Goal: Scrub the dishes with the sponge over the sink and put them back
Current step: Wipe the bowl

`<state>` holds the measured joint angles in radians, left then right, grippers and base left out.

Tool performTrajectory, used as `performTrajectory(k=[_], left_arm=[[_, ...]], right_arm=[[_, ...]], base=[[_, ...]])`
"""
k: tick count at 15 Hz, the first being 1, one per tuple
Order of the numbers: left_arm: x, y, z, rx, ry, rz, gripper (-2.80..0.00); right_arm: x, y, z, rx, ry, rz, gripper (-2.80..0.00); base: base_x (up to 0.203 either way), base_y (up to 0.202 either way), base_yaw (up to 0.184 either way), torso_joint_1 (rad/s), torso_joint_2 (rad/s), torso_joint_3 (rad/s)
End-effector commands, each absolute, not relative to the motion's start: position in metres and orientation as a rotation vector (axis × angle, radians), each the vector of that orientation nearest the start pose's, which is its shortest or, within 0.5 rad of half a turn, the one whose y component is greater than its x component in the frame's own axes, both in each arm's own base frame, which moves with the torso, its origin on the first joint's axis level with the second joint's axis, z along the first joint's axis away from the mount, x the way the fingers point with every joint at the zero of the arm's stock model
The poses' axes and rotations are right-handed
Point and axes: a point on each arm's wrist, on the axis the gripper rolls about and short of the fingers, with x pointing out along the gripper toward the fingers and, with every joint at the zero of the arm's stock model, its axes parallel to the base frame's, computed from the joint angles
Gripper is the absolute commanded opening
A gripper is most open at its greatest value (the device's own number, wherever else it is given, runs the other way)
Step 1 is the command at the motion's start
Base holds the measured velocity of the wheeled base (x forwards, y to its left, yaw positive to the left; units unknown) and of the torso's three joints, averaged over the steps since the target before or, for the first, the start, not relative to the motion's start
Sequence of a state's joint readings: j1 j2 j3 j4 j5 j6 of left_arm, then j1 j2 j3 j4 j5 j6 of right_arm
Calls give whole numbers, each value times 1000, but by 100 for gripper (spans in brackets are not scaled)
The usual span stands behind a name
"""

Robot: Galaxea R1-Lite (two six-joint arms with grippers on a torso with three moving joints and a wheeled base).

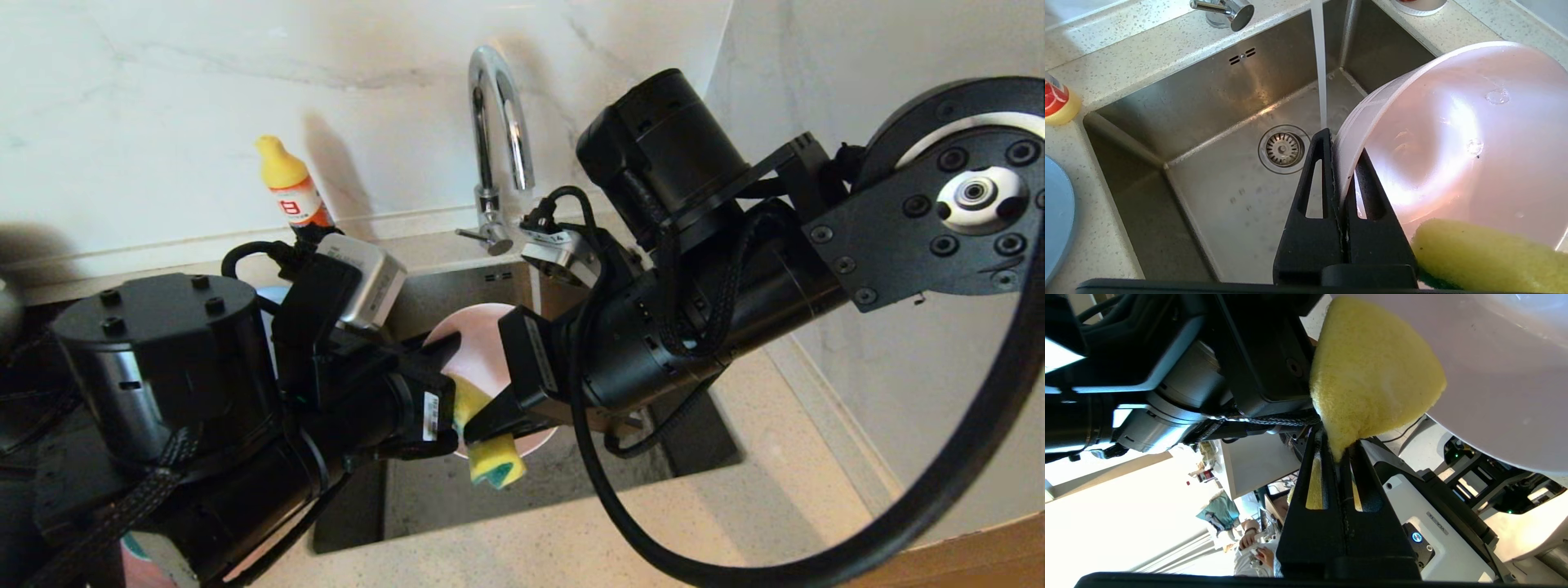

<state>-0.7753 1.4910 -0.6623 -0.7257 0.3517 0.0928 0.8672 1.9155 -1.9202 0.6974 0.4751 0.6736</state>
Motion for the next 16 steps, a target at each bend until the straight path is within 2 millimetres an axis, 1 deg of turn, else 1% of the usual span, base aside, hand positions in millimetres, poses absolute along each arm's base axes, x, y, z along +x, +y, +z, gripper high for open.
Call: performTrajectory(k=[1,2,7,11,16], left_arm=[[186,-170,211,139,59,-422,-280],[187,-170,212,132,49,-419,-280],[188,-168,213,126,41,-409,-280],[188,-168,214,128,40,-410,-280],[187,-167,214,129,40,-409,-280]], right_arm=[[225,277,289,403,1145,962,-280],[228,277,286,407,1150,951,-280],[245,262,282,439,1164,876,-280],[250,245,293,470,1124,849,-280],[252,233,303,490,1083,835,-280]], base=[[0,0,0,0,0,0],[0,0,0,0,0,0],[0,0,0,0,0,0],[0,0,0,0,0,0],[0,0,0,0,0,0]])
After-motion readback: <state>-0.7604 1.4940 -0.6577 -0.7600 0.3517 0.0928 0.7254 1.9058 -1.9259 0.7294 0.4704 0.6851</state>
